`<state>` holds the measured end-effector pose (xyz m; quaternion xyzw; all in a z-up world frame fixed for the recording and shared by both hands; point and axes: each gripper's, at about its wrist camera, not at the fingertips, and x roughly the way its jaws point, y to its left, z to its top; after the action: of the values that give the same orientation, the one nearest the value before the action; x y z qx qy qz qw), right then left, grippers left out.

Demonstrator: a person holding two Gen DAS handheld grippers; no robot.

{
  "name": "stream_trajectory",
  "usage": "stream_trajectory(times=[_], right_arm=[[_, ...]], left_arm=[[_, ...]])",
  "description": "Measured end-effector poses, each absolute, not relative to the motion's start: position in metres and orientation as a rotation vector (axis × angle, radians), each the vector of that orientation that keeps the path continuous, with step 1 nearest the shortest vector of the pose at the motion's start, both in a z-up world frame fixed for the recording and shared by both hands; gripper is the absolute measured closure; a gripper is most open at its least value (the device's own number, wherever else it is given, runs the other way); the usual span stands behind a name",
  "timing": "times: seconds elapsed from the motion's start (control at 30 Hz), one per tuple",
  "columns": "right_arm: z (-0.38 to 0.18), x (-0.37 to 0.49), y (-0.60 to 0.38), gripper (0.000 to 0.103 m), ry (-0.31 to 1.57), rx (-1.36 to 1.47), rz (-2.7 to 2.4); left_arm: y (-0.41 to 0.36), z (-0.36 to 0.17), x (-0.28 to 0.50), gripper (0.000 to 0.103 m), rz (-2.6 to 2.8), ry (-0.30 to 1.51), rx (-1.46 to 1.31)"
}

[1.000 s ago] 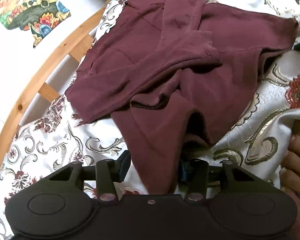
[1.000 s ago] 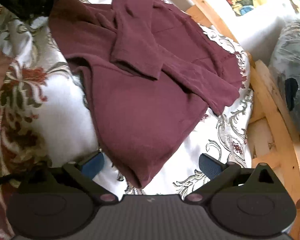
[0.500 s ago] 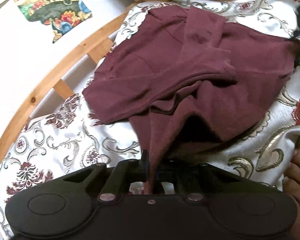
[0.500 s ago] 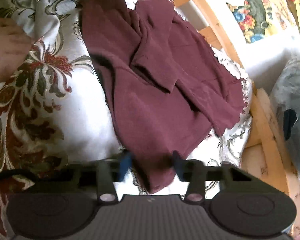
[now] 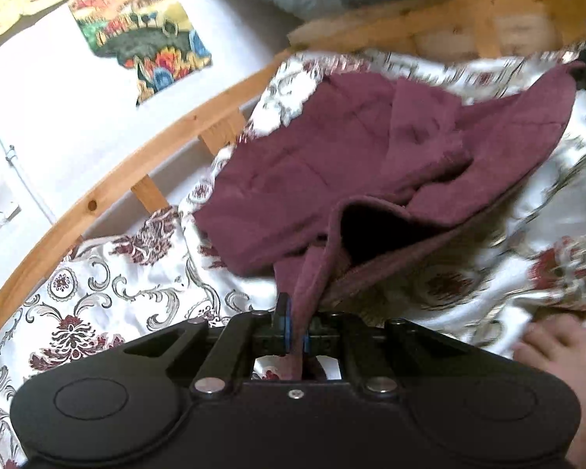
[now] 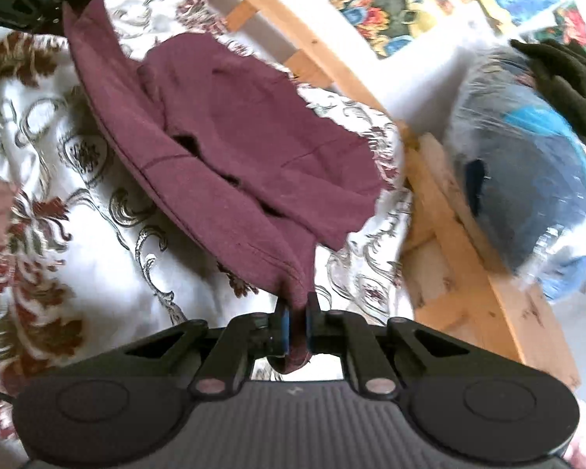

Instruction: Fold small clothes

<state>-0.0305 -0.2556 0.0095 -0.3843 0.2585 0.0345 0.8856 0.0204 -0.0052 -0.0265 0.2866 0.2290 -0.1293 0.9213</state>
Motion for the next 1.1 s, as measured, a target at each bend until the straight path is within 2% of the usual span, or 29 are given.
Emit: stream_trajectory(times=[0.2, 0.37, 0.5, 0.63, 0.87, 1.1], right_arm=[[0.052, -0.073, -0.265, 0.095, 0.606, -0.559, 0.050], [0.082, -0.104, -0.263, 0.095, 0.601, -0.516, 0.051], [0.096, -0.103, -0.259, 0.095, 0.567, -0.506, 0.041], [0.100, -0.078, -0.255, 0.095, 0.514, -0.525, 0.017], [0.092, 0.002, -0.263, 0.095, 0.435, -0.522, -0.022], [0.073, 0.092, -0.262, 0.095, 0.396, -0.500, -0.025]], left_arm=[[0.022, 0.007, -0.026, 0.097, -0.385, 0.523, 0.477], [0.034, 0.034, -0.060, 0.097, -0.437, 0.525, 0.453], [0.037, 0.049, -0.058, 0.097, -0.420, 0.556, 0.413], [0.034, 0.058, -0.030, 0.097, -0.385, 0.587, 0.342], [0.011, 0.075, 0.046, 0.096, -0.298, 0.573, 0.411], [0.002, 0.061, 0.141, 0.096, -0.222, 0.642, 0.421]])
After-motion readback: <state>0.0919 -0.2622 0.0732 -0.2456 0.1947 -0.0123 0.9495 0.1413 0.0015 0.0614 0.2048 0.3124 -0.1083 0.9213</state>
